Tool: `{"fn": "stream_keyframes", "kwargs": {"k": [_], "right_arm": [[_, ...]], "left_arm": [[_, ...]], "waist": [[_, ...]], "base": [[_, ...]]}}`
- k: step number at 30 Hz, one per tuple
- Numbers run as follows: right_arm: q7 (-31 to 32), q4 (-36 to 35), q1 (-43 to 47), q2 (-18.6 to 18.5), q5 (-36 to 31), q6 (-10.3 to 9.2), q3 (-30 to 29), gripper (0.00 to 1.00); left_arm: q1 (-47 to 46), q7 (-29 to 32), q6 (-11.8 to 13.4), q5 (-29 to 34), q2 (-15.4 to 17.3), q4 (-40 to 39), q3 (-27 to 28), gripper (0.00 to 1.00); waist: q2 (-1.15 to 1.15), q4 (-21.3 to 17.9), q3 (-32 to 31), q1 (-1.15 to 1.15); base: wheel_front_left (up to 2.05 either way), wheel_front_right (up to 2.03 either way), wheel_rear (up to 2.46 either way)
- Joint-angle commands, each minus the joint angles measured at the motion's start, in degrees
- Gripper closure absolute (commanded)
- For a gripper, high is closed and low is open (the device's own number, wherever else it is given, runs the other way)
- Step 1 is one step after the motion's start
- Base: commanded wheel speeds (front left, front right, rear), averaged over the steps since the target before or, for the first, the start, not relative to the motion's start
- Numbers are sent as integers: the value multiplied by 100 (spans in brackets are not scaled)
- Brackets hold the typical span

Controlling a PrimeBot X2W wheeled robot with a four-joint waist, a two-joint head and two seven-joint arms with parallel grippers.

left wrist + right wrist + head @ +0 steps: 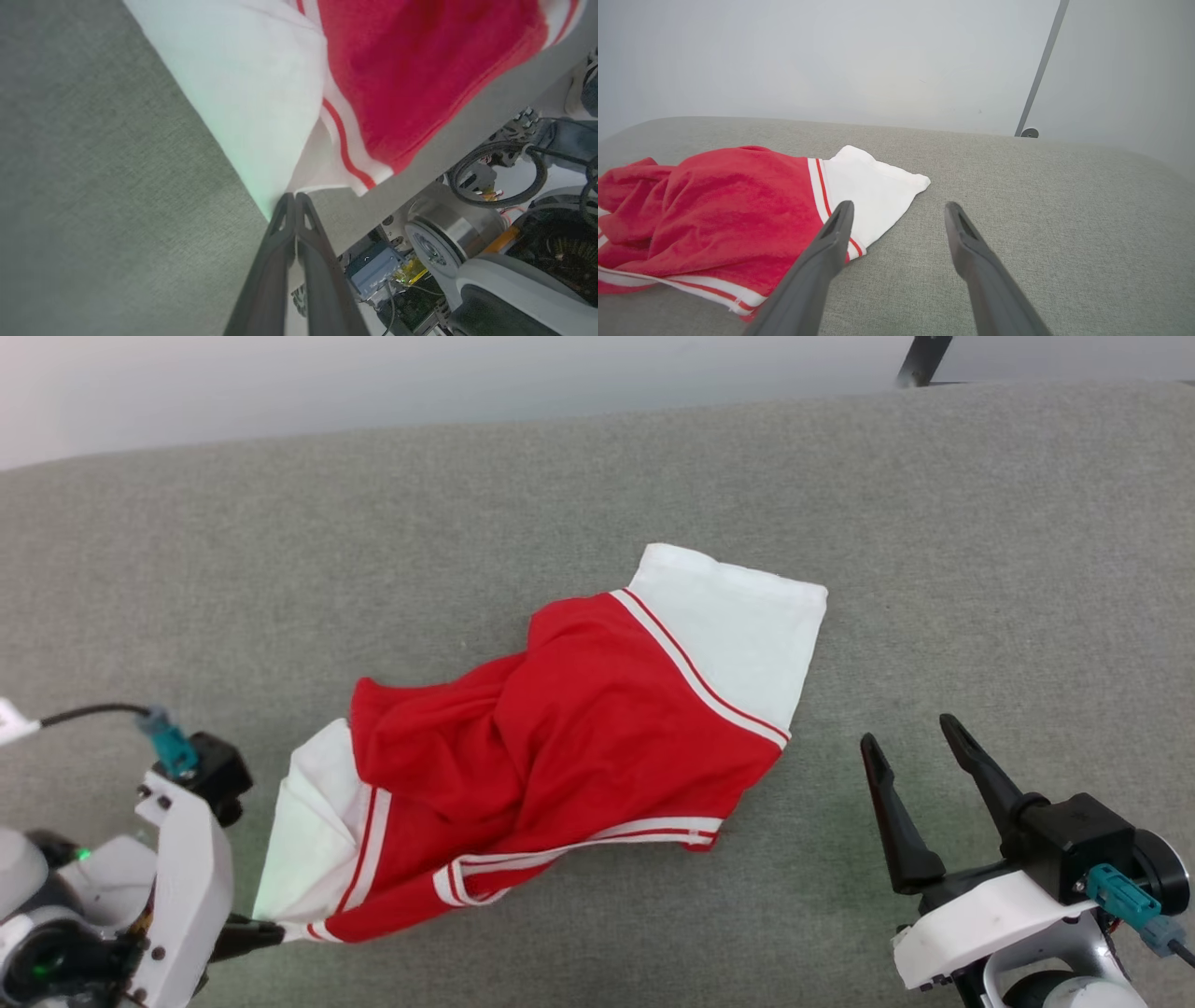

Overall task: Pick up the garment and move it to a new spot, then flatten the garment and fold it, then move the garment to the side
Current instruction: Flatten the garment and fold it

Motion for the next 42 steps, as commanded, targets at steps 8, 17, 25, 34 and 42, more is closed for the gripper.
{"fn": "stream_keyframes", "kwargs": {"k": [8,17,25,34,42], "right_arm": [[-16,13,10,-126,66,-9,-38,0],[-36,43,12,-201,138,-9,-35,0],[3,39,-34,-162,109,-9,-12,0],[12,8,-112,-108,59,-9,31,0],[-13,-19,-45,-64,35,-9,34,0]], "left_arm": [[289,-545,-9,-290,-163,600,119,0],[-15,-755,-36,-49,-205,548,292,0],[-301,-547,69,226,-443,341,292,0],[-400,-358,153,401,-852,708,222,0],[-390,-310,64,480,-896,846,186,55]], "waist": [[0,72,-32,0],[0,126,-71,0],[0,110,-78,0],[0,-37,73,0],[0,-108,111,0]], "base": [[0,0,0],[0,0,0],[0,0,0],[0,0,0],[0,0,0]]}}
